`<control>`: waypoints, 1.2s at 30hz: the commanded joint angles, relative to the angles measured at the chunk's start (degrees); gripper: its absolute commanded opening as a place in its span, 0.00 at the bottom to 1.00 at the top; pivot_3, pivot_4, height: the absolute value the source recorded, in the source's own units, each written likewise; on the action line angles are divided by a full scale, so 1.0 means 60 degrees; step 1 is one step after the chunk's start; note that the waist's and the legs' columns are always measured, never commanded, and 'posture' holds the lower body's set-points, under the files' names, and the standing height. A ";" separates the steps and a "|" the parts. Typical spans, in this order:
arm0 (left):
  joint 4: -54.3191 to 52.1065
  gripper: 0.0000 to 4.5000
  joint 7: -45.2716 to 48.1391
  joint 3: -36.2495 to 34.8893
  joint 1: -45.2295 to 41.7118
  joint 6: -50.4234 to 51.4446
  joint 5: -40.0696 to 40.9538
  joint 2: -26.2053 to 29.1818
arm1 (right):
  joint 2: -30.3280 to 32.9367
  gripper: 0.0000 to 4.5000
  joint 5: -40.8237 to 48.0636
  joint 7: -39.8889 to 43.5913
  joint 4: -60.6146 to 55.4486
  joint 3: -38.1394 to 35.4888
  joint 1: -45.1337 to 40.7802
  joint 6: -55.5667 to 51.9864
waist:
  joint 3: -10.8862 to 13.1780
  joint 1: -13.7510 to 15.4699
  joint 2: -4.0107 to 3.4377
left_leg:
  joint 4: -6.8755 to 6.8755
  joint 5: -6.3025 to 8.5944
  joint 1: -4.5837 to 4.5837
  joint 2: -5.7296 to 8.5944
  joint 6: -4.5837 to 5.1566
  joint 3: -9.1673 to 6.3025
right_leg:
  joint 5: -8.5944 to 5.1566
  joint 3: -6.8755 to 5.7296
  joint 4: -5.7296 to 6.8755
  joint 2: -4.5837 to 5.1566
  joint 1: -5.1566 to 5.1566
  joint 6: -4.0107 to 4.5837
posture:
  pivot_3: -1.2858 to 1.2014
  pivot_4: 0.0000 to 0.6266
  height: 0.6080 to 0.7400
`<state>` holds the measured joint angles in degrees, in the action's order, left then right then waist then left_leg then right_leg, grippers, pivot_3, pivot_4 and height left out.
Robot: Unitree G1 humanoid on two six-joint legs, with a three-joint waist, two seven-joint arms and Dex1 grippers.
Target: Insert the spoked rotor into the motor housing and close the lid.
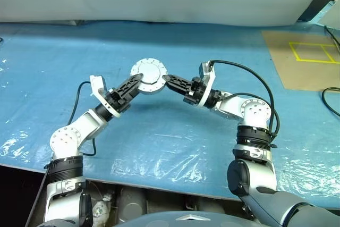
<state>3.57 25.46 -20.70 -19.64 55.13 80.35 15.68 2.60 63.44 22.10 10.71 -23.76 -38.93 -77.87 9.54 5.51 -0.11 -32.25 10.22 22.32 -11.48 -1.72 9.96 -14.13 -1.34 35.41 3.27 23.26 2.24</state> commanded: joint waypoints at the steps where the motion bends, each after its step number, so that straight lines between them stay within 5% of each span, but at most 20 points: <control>1: -0.0297 0.99 0.0076 -0.0269 0.0027 -0.0191 0.0043 0.0079 | -0.0080 0.25 0.0574 0.0190 -0.0487 0.0019 -0.0111 0.0169 | 0.0000 0.0002 0.0000 | -0.0001 0.0000 0.0000 0.0000 0.0000 0.0000 | 0.0000 0.0000 0.0000 0.0000 0.0000 0.0000 | 0.52 0.24 1.00; 12: 0.0032 0.99 0.0002 -0.0584 -0.0183 -0.0516 -0.0013 0.0078 | 0.0000 0.25 0.0518 0.0241 -0.0434 0.0184 -0.0118 0.0202 | 0.0000 0.0000 0.0000 | -0.0009 0.0000 0.0000 0.0001 0.0000 0.0000 | 0.0000 -0.0001 0.0008 0.0000 -0.0002 0.0001 | 0.52 0.24 1.00; 18: -0.0342 0.63 0.0193 -0.0196 -0.0081 -0.0342 -0.0258 -0.0006 | 0.0056 0.25 0.0512 0.0215 -0.0457 0.0228 -0.0108 0.0240 | -0.0001 0.0007 0.0001 | -0.0020 0.0000 0.0001 0.0001 0.0000 0.0000 | 0.0000 -0.0001 0.0017 0.0001 -0.0005 0.0001 | 0.52 0.24 1.00; 29: -0.0457 0.63 0.0229 -0.0009 -0.0087 -0.0297 -0.0285 -0.0057 | 0.0097 0.25 0.0523 0.0212 -0.0442 0.0324 -0.0099 0.0312 | -0.0001 0.0001 0.0001 | -0.0027 -0.0001 0.0001 0.0000 0.0001 0.0000 | -0.0001 -0.0002 0.0026 -0.0001 -0.0005 0.0002 | 0.52 0.24 1.00; 33: -0.0247 0.44 0.0130 -0.0133 -0.0150 -0.0504 -0.0434 -0.0056 | 0.0082 0.25 0.0516 0.0201 -0.0414 0.0337 -0.0106 0.0345 | -0.0001 0.0006 0.0001 | -0.0028 0.0000 0.0001 0.0002 0.0001 0.0000 | 0.0000 -0.0002 0.0026 0.0001 -0.0005 0.0001 | 0.52 0.24 1.00; 36: -0.0103 0.41 -0.0007 -0.0309 -0.0222 -0.0670 -0.0389 -0.0077 | 0.0094 0.25 0.0493 0.0225 -0.0416 0.0376 -0.0099 0.0367 | -0.0001 0.0006 0.0001 | -0.0031 -0.0001 0.0001 0.0001 0.0001 0.0000 | -0.0001 -0.0002 0.0030 0.0001 -0.0005 0.0002 | 0.52 0.24 1.00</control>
<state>3.41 26.19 -20.99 -20.24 52.46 78.75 14.78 3.75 63.39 21.90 10.72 -21.60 -38.59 -76.18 9.53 5.55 -0.10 -32.44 10.22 22.33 -11.47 -1.71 9.96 -14.13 -1.36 35.60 3.27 23.23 2.25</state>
